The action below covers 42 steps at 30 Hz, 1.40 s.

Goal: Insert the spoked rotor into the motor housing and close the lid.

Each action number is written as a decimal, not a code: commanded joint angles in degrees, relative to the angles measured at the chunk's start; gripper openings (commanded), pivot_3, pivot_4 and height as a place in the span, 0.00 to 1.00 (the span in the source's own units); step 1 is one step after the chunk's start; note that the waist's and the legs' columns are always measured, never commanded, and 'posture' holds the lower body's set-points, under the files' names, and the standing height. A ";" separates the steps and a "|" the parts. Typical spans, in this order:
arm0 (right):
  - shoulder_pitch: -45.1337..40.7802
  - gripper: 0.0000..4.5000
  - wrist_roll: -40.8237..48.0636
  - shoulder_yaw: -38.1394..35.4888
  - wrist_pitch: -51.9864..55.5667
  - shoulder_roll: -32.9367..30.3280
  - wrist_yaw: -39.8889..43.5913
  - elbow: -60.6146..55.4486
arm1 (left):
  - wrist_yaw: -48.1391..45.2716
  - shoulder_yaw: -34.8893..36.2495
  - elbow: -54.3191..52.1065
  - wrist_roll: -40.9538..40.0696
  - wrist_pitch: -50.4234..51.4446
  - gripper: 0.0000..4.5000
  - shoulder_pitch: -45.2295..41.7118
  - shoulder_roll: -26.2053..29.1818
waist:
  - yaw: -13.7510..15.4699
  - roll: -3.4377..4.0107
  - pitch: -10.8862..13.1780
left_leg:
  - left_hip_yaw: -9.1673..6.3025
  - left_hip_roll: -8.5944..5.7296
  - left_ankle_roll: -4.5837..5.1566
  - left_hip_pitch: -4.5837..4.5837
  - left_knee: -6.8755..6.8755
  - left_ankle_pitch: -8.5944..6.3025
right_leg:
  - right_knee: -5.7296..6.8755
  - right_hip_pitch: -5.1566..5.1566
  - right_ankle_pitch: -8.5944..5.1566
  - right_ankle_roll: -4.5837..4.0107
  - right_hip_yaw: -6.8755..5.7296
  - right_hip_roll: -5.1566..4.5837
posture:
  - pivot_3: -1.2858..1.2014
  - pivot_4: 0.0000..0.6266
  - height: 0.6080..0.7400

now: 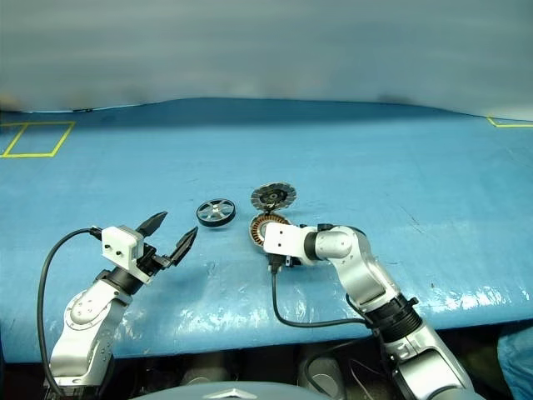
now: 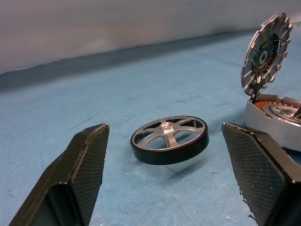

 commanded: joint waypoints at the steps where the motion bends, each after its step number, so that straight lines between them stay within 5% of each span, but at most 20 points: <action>1: 1.37 0.47 2.33 2.67 3.42 1.60 0.99 -2.82 | -0.30 0.46 -1.48 0.22 -0.19 0.91 0.01 0.78 | 0.04 0.00 0.00 | 0.00 0.00 0.00 0.00 0.00 0.00 | 0.00 0.00 0.00 0.00 -0.01 0.00 | 0.52 0.24 1.00; 7: 1.73 0.47 4.58 3.45 7.39 5.55 -0.75 -1.87 | 0.14 0.57 -1.63 0.29 -0.43 0.91 0.60 0.52 | -0.03 -0.02 0.00 | 0.00 0.06 -0.07 -0.02 -0.01 -0.04 | 0.00 -0.09 0.02 -0.05 0.01 0.03 | 0.52 0.24 1.00; 14: 1.96 0.95 11.31 -0.67 10.51 6.60 -1.53 -4.74 | 0.30 0.58 -1.89 0.18 -0.59 0.91 1.18 0.40 | 0.45 -0.03 0.02 | 0.08 0.04 -0.10 -0.25 0.00 -0.05 | -0.01 -0.30 0.02 -0.05 0.02 0.02 | 0.52 0.24 1.00; 26: 6.87 0.95 28.89 -15.44 19.07 2.17 -2.39 -14.38 | -5.10 -1.53 -1.33 -1.73 0.43 0.91 0.55 1.65 | 0.80 -0.05 0.04 | 0.16 0.01 -0.11 -0.47 0.01 -0.05 | -0.05 -0.46 0.03 -0.03 0.03 -0.04 | 0.52 0.24 1.00; 31: 13.82 0.95 28.53 -21.34 4.15 -1.44 -3.49 -7.69 | -8.18 -1.81 -1.56 -2.70 0.76 0.91 1.17 2.78 | 0.78 -0.06 0.04 | 0.21 0.02 -0.10 -0.49 0.00 -0.06 | -0.04 -0.50 0.03 -0.03 0.03 -0.02 | 0.52 0.24 1.00; 42: 15.12 0.95 26.69 -22.78 -2.89 -2.93 -8.39 4.73 | -12.90 -2.70 -1.52 -4.12 1.56 0.91 2.67 4.73 | 0.76 -0.06 0.05 | 0.50 0.06 -0.10 -0.41 0.04 -0.05 | 0.01 -0.55 0.05 0.00 0.41 0.08 | 0.52 0.24 1.00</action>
